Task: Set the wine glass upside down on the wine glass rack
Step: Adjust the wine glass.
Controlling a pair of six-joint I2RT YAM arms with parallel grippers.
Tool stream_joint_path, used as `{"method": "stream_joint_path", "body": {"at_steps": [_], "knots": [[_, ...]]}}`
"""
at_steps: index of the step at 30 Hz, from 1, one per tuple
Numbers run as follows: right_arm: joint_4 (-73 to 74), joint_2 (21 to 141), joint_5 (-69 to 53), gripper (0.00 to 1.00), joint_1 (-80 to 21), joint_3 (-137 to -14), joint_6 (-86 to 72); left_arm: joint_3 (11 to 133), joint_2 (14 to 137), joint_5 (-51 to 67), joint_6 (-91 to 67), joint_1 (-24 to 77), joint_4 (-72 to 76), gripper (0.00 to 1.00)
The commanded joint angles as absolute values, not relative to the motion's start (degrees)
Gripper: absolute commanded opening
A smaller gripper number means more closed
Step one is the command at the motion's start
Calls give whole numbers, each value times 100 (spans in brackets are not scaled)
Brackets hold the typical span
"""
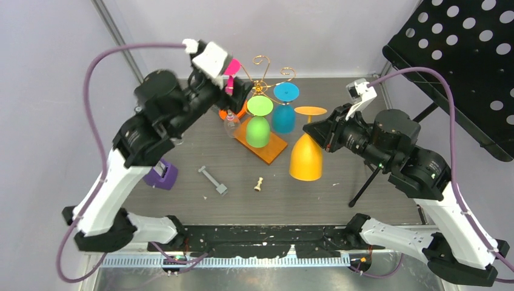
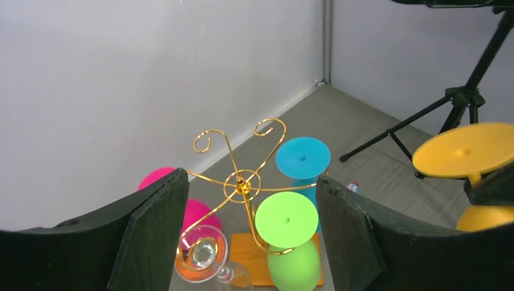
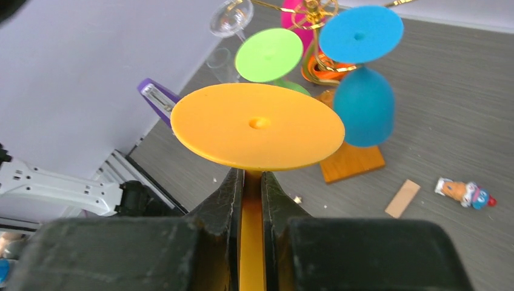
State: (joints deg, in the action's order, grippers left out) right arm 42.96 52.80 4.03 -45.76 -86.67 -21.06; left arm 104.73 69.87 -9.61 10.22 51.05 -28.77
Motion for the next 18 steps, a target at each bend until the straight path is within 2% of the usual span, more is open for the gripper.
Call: {"method": "stream_joint_path", "body": {"at_steps": [1,6,13,18], "knots": [[4400,5175,717,5,-4483,-8492,-2004,11958,8061,-750,139,4783,-4817,76],[4412,5064,743,6,-4442,-8309,-1992,13277,9193,-277,-786,4258,-5903,68],[4416,4999,965,5,-4347,-8160,-1878,12972,9460,-28,-1098,4087,-5294,67],[4486,5065,1122,6,-4177,-8175,-1778,13030,9711,192,-1073,4087,-5362,62]]}}
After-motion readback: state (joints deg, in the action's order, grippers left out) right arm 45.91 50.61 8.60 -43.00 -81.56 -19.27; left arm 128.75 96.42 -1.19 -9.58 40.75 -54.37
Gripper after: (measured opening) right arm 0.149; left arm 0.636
